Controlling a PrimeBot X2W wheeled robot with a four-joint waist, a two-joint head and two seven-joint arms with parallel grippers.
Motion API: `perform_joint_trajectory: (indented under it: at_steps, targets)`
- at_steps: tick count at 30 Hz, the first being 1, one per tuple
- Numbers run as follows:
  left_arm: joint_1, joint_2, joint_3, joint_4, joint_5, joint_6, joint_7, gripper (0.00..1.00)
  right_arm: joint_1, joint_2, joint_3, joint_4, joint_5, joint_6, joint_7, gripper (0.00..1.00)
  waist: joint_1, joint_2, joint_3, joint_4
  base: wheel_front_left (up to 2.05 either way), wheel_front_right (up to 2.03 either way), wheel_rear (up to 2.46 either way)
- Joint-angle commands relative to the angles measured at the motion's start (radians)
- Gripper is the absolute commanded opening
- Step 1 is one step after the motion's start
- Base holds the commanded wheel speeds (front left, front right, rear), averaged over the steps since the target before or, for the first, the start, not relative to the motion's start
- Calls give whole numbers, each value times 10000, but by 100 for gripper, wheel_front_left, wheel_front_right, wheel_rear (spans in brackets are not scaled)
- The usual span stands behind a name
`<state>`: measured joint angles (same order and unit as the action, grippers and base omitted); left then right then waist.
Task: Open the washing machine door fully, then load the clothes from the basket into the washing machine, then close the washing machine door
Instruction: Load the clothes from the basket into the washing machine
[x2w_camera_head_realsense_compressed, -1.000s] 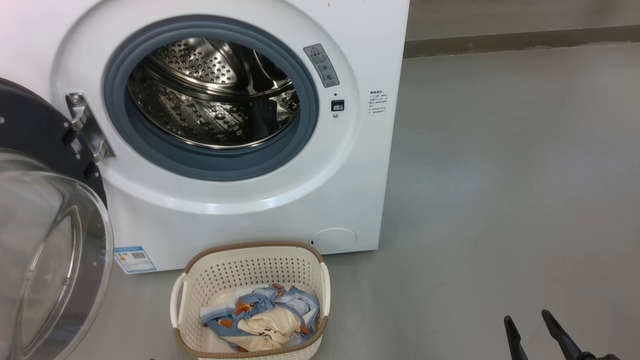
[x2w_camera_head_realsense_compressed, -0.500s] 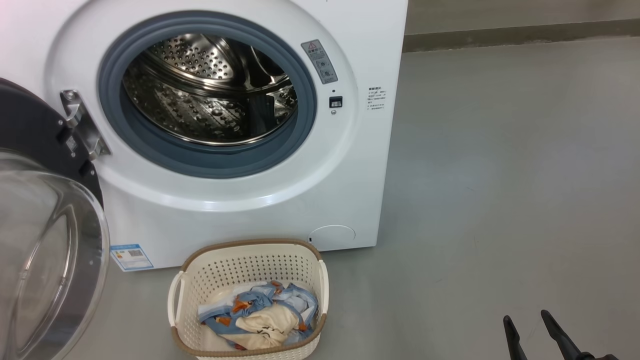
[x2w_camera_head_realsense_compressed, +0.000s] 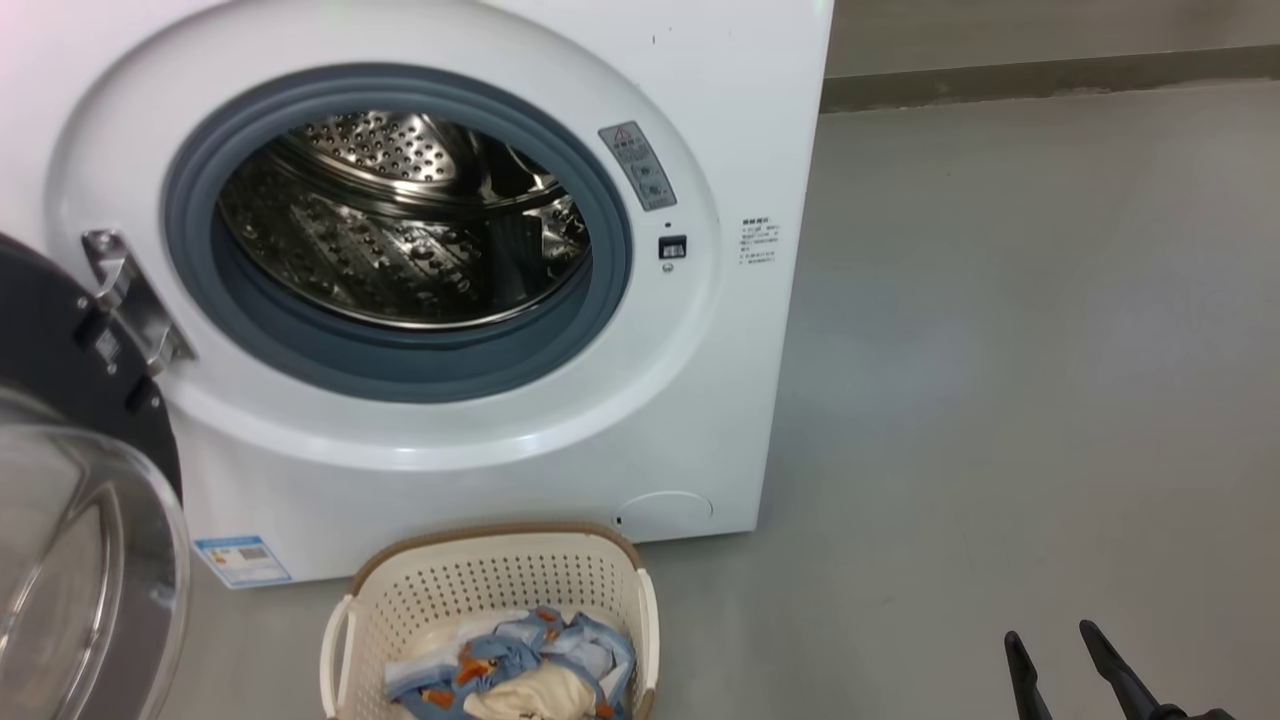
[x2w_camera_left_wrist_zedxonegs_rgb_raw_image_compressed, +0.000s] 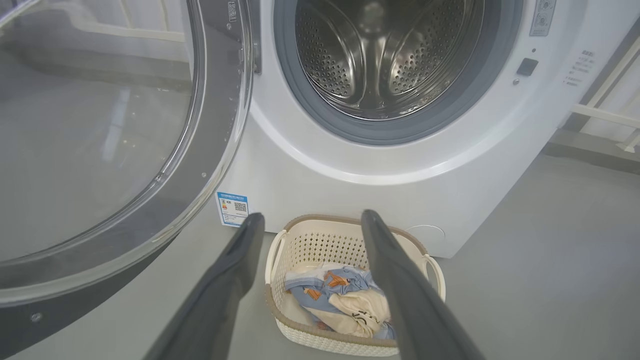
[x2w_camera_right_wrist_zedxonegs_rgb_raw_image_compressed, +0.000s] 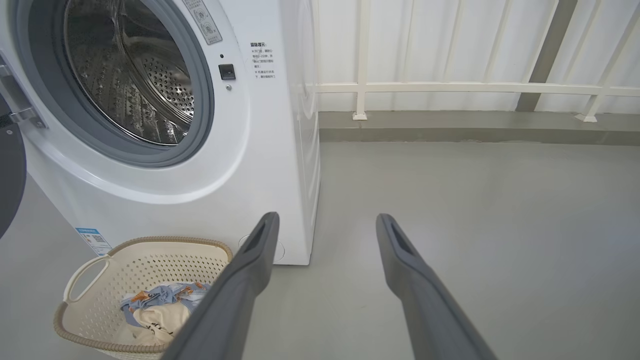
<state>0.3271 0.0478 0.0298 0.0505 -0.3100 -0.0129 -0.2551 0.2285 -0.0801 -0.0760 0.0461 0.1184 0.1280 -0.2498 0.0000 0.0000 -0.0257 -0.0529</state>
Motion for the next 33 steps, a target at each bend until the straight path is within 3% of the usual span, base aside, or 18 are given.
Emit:
perform_joint_trajectory:
  at_steps: [1,19,22,33]
  targets:
    - [-402,24,293,-181,124,41,-66,100,-207,-123,240,-224,-6,27,-120,100,0,0,4,5,111,-111,0]
    - [-524,24,138,-478,510,-27,-66,100,-328,-21,388,-192,45,27,-120,100,0,0,271,-48,22,-22,0]
    - [-676,24,-49,-383,525,-236,-66,100,-400,39,472,-184,59,27,-120,100,0,0,487,-120,0,0,0]
    - [-2759,128,-742,2227,-181,-932,571,100,-1372,269,1047,-260,81,27,-120,100,0,0,2368,-823,0,0,0]
